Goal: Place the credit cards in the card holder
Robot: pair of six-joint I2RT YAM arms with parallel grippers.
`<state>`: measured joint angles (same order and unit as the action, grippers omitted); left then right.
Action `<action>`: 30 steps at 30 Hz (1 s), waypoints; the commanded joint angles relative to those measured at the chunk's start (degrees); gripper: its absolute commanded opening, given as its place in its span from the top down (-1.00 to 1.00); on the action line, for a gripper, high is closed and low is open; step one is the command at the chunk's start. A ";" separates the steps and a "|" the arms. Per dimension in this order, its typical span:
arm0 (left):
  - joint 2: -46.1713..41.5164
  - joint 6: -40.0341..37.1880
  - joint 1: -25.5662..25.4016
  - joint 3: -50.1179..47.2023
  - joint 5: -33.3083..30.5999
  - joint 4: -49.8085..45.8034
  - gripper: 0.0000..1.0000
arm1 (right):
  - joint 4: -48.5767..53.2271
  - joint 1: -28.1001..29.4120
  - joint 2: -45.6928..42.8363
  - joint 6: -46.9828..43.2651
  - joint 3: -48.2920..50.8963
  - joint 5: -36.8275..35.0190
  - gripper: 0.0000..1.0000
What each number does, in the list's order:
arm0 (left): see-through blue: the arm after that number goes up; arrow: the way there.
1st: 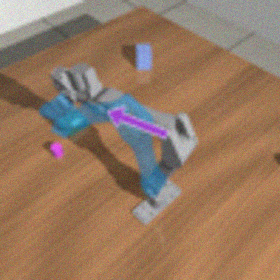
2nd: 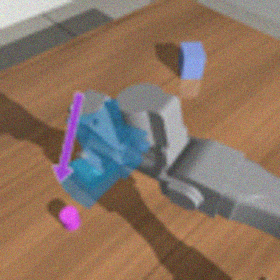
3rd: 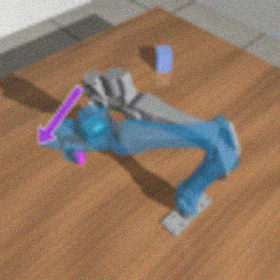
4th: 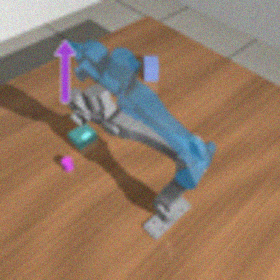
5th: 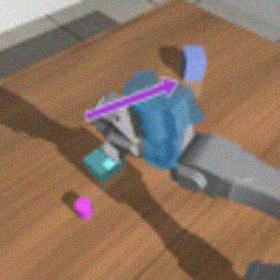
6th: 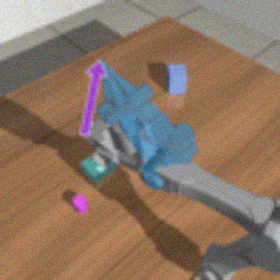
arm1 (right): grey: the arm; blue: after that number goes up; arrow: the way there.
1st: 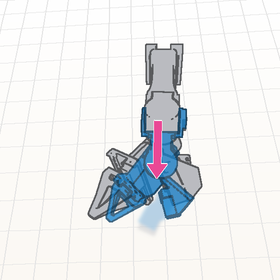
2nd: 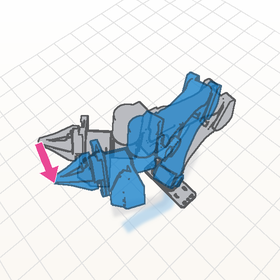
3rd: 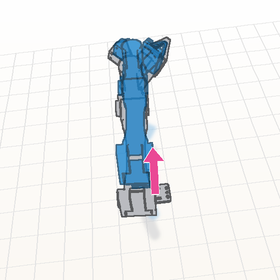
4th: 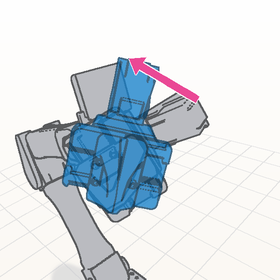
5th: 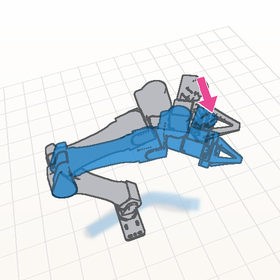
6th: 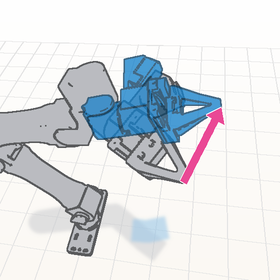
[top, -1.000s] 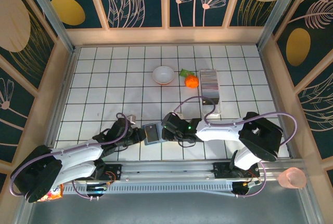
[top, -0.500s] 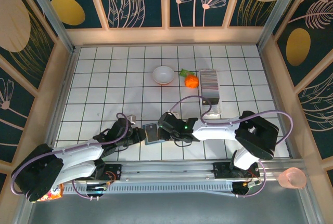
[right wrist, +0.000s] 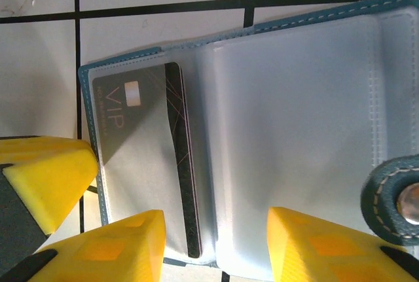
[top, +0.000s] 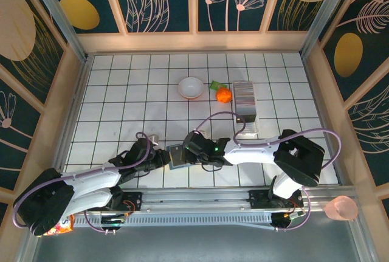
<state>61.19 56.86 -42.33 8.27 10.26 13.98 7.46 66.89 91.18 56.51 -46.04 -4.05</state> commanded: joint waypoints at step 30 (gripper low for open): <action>0.69 0.62 -0.10 -1.57 1.25 0.91 0.67 | -6.48 1.34 3.51 2.29 -0.99 0.71 0.03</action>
<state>61.41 56.86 -42.33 7.86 10.26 15.03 3.38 67.53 93.58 57.63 -45.87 -4.38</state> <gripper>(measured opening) 0.166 0.486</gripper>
